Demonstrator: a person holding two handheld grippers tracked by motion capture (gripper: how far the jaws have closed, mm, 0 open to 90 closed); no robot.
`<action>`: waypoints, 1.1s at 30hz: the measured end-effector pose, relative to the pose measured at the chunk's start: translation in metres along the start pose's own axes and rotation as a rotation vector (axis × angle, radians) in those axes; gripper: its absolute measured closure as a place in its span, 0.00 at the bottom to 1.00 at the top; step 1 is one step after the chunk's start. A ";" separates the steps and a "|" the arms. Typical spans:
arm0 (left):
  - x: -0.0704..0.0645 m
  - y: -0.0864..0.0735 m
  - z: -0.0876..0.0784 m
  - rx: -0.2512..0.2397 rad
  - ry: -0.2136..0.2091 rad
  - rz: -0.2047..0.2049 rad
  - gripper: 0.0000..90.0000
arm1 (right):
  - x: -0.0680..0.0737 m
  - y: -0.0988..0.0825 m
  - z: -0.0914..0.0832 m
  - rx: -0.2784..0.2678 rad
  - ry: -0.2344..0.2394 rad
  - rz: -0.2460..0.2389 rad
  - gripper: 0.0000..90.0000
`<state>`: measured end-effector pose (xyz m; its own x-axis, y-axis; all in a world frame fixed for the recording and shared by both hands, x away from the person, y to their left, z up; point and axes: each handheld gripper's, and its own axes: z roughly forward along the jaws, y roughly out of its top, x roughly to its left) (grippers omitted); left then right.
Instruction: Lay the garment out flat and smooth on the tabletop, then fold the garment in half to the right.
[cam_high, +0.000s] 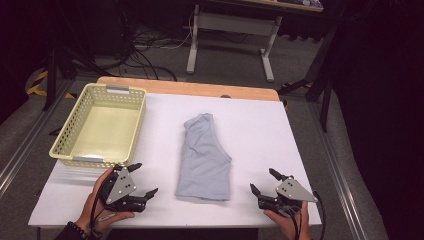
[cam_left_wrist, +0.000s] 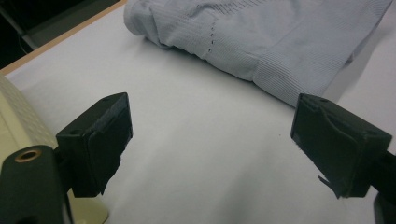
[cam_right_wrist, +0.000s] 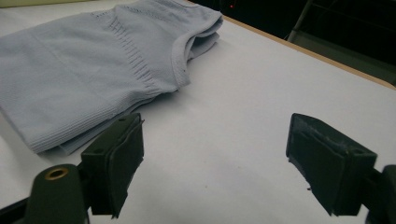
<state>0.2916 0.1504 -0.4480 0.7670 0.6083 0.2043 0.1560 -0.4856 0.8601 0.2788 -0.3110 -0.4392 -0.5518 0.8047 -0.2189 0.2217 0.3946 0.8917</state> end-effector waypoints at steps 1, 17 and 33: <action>0.000 0.000 0.000 0.007 0.002 0.001 0.15 | 0.000 0.000 0.001 0.001 -0.002 0.001 0.23; -0.014 0.007 0.014 0.055 0.008 0.013 0.16 | 0.019 -0.003 0.020 0.097 0.076 -0.053 0.23; -0.014 0.045 0.066 0.044 -0.124 -0.139 0.17 | 0.016 0.007 0.040 0.074 0.126 0.041 0.23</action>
<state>0.3290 0.0788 -0.4424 0.8065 0.5907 0.0230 0.2912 -0.4309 0.8541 0.3036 -0.2777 -0.4517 -0.6366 0.7606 -0.1274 0.3020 0.3979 0.8663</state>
